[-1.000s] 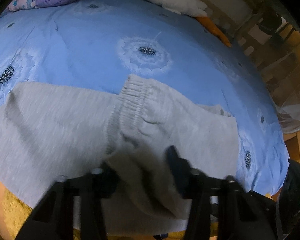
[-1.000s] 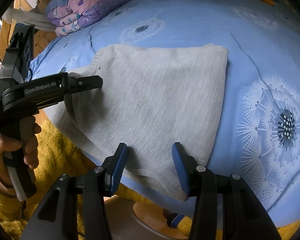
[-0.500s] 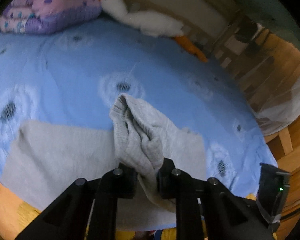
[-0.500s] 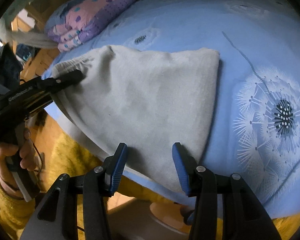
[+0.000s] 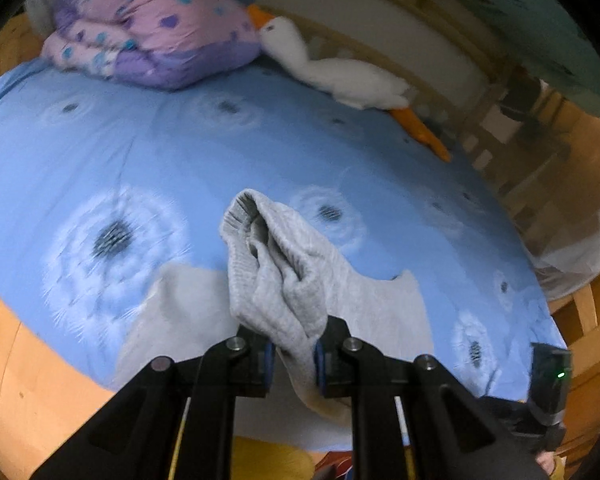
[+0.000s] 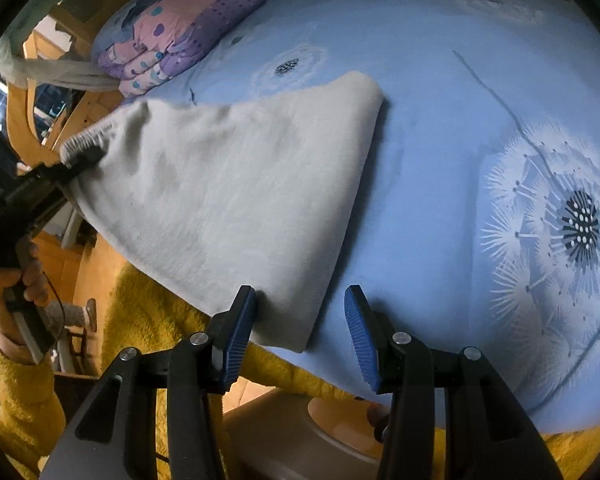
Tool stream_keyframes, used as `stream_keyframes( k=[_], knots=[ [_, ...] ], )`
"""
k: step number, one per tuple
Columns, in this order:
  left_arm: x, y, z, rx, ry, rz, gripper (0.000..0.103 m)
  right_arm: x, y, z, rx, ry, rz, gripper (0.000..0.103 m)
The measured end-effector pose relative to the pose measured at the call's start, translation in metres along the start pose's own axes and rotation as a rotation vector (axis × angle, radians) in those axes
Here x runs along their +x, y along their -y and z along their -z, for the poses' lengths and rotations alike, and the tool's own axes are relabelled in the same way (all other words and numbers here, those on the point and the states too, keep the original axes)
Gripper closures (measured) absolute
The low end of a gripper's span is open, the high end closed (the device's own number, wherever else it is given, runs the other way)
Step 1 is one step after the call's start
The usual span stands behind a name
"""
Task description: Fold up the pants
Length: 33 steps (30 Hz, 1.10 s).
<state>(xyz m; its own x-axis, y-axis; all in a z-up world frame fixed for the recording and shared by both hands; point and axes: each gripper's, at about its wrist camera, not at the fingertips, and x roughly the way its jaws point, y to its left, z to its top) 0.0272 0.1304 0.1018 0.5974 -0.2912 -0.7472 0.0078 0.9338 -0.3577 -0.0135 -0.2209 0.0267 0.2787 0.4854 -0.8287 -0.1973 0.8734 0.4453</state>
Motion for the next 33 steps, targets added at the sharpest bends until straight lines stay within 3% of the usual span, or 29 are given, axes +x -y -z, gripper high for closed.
stream_keyframes(
  k=[5, 11, 16, 21, 26, 33],
  knots=[
    [0.011, -0.045, 0.019, -0.086, -0.032, -0.024, 0.088, 0.006, -0.002, 0.001, -0.006, -0.017, 0.014, 0.057],
    [0.016, -0.069, 0.030, -0.131, -0.032, -0.017, 0.087, 0.011, -0.006, 0.000, -0.027, -0.028, 0.036, 0.057],
    [0.011, -0.071, 0.034, -0.091, -0.022, -0.061, 0.086, 0.016, -0.010, -0.001, -0.038, -0.039, 0.039, 0.057],
    [0.027, -0.078, 0.050, -0.049, -0.086, -0.172, 0.071, 0.020, -0.014, 0.000, -0.065, -0.050, 0.051, 0.057],
    [0.007, -0.081, 0.050, -0.064, -0.098, -0.185, 0.066, 0.013, -0.015, -0.006, -0.082, -0.032, 0.074, 0.057],
    [-0.034, -0.053, 0.029, -0.031, -0.016, -0.234, 0.066, 0.001, -0.026, -0.044, -0.116, 0.065, 0.082, 0.057]
  ],
)
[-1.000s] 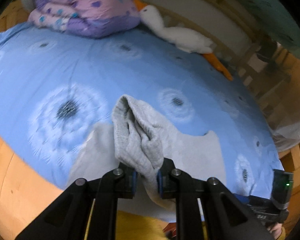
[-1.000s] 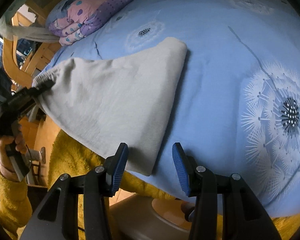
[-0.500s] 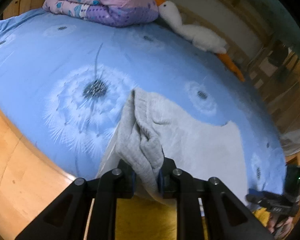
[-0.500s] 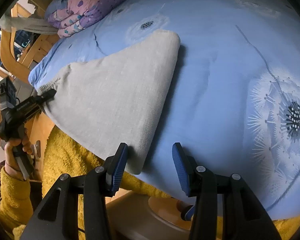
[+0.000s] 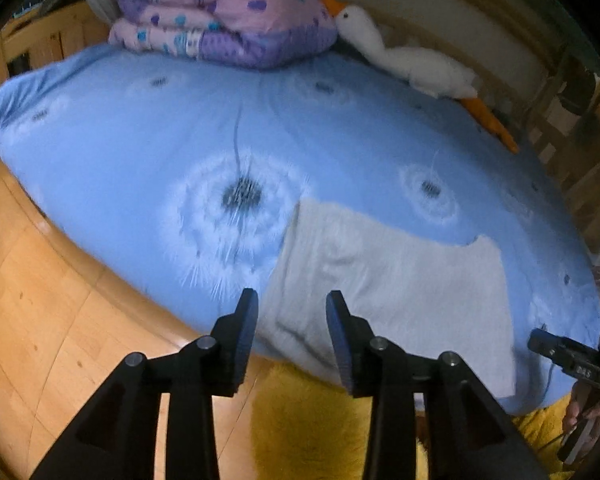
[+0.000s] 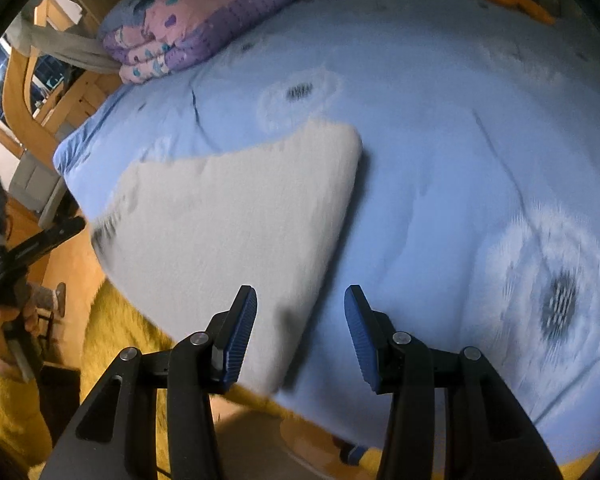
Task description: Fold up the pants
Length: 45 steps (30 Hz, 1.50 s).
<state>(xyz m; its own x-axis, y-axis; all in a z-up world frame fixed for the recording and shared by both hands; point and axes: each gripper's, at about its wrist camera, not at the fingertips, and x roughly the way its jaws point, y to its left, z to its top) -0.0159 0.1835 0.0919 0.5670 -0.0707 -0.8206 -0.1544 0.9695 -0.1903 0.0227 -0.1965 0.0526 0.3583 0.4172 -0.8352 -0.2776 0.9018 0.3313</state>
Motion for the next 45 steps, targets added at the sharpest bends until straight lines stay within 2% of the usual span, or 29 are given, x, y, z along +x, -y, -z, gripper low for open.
stream_keyframes(
  k=[3, 8, 10, 12, 13, 14, 16, 20, 24, 27, 31, 37, 41, 45],
  knots=[
    [0.002, 0.020, -0.013, 0.012, 0.023, 0.075, 0.066, 0.007, -0.005, -0.018, -0.005, 0.030, -0.008, 0.057],
    [0.050, 0.061, -0.032, 0.105, -0.016, 0.136, 0.066, 0.040, -0.013, -0.044, -0.003, 0.021, -0.008, 0.063],
    [0.081, 0.070, -0.038, 0.125, -0.058, 0.124, 0.066, 0.056, -0.012, -0.050, -0.017, 0.011, 0.028, 0.063],
    [0.109, 0.069, -0.040, 0.133, -0.096, 0.073, 0.067, 0.073, -0.010, -0.055, -0.030, -0.004, 0.069, 0.064],
    [0.118, 0.066, -0.040, 0.131, -0.110, 0.058, 0.070, 0.082, -0.007, -0.056, -0.032, -0.017, 0.083, 0.065],
    [0.128, 0.060, -0.039, 0.120, -0.128, 0.053, 0.078, 0.091, -0.004, -0.057, -0.033, -0.029, 0.087, 0.065],
    [0.138, 0.049, -0.037, 0.093, -0.132, 0.069, 0.085, 0.098, 0.000, -0.057, -0.041, -0.013, 0.081, 0.066],
    [0.139, 0.040, -0.035, 0.092, -0.121, 0.112, 0.089, 0.101, 0.000, -0.059, -0.047, 0.009, 0.077, 0.066],
    [0.133, 0.043, -0.040, 0.117, -0.151, 0.093, 0.089, 0.094, 0.001, -0.059, -0.022, -0.006, 0.071, 0.066],
    [0.113, 0.049, -0.039, 0.127, -0.156, 0.073, 0.086, 0.080, -0.004, -0.053, -0.013, -0.013, 0.068, 0.066],
    [0.087, 0.048, -0.025, 0.156, -0.164, 0.057, 0.074, 0.055, -0.010, -0.034, -0.036, -0.018, 0.043, 0.066],
    [0.058, 0.037, 0.009, 0.128, -0.186, 0.036, 0.074, 0.032, -0.010, 0.001, -0.008, -0.041, 0.028, 0.066],
    [0.063, 0.028, 0.026, 0.102, -0.205, 0.033, 0.074, 0.040, -0.007, 0.024, 0.012, -0.084, 0.064, 0.066],
    [0.068, 0.025, 0.026, 0.096, -0.200, 0.043, 0.074, 0.048, 0.001, 0.033, 0.054, -0.086, 0.045, 0.065]
  ],
)
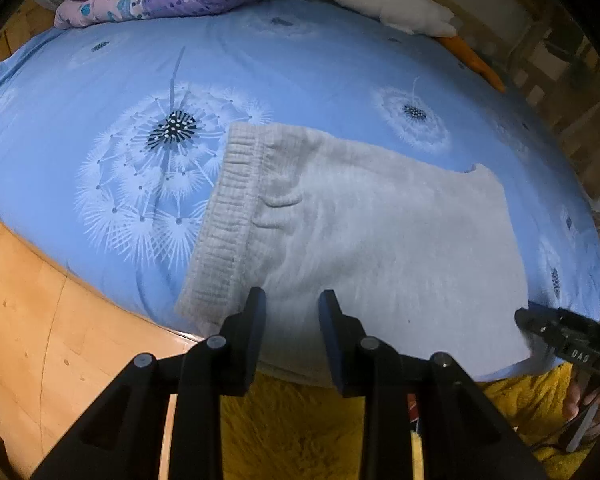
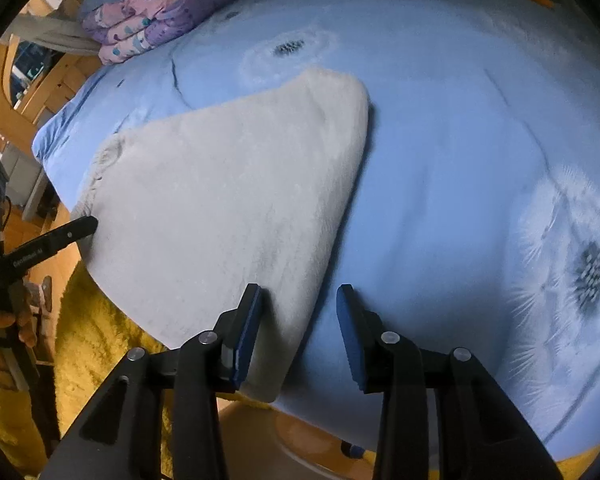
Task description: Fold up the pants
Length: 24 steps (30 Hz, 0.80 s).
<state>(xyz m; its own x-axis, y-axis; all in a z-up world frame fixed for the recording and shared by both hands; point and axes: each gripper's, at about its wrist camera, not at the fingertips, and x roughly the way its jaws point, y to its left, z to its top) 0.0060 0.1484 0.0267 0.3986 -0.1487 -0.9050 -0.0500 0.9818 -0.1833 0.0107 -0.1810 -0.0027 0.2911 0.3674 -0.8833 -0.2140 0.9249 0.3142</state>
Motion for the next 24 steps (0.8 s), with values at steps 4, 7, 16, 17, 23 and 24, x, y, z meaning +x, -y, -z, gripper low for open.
stream_keyframes(
  k=[4, 7, 16, 17, 23, 24],
  knots=[
    [-0.011, 0.004, 0.000, -0.018, -0.004, -0.020, 0.074, -0.007, 0.009, 0.001, 0.077, 0.001, -0.045, 0.064],
    [-0.020, 0.012, 0.003, -0.001, 0.015, -0.024, 0.071, -0.004, 0.014, 0.002, 0.130, 0.005, -0.073, 0.061],
    [-0.006, 0.010, 0.008, -0.025, 0.002, -0.010, 0.067, 0.012, 0.009, 0.001, 0.112, 0.043, -0.125, 0.040],
    [-0.006, 0.010, 0.008, -0.026, 0.002, -0.010, 0.067, 0.012, 0.007, 0.000, 0.103, 0.040, -0.121, 0.039],
    [-0.016, 0.025, 0.007, -0.004, 0.024, 0.006, 0.067, 0.007, 0.006, 0.000, 0.135, 0.057, -0.178, 0.066],
    [-0.018, 0.028, 0.005, 0.000, 0.027, 0.027, 0.067, 0.006, 0.005, 0.000, 0.134, 0.059, -0.177, 0.068]
  ],
)
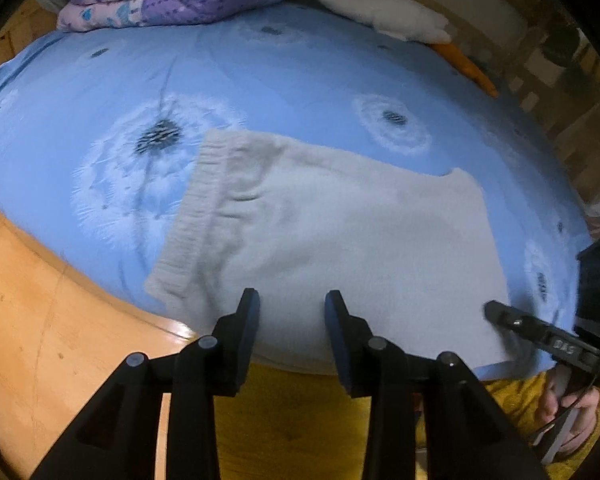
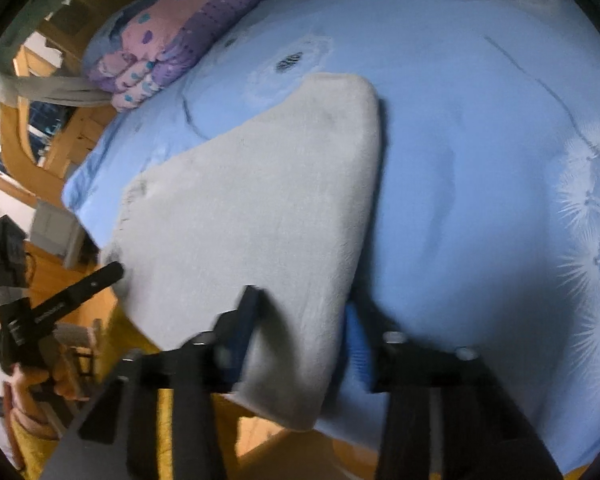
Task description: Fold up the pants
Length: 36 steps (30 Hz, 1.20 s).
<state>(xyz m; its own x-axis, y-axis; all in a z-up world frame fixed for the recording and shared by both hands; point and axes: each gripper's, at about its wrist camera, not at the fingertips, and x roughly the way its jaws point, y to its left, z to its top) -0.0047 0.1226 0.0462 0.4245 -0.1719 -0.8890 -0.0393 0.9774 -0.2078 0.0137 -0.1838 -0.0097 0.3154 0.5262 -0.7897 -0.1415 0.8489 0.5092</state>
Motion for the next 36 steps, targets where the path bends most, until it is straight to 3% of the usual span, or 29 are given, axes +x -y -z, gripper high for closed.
stream_keyframes(
  k=[6, 14, 21, 36],
  knots=[
    [0.005, 0.028, 0.003, 0.063, -0.013, 0.067, 0.067, -0.010, -0.001, -0.006, 0.028, 0.027, -0.054, 0.088],
    [0.021, 0.058, 0.017, 0.160, -0.030, 0.078, 0.064, -0.040, -0.024, -0.020, -0.027, 0.091, -0.128, 0.090],
    [0.021, 0.049, 0.015, 0.118, -0.038, 0.115, 0.064, -0.049, -0.047, -0.023, -0.092, 0.112, -0.131, 0.091],
    [0.011, 0.048, 0.012, 0.116, -0.035, 0.082, 0.064, -0.051, -0.047, -0.024, -0.111, 0.113, -0.118, 0.091]
  ],
)
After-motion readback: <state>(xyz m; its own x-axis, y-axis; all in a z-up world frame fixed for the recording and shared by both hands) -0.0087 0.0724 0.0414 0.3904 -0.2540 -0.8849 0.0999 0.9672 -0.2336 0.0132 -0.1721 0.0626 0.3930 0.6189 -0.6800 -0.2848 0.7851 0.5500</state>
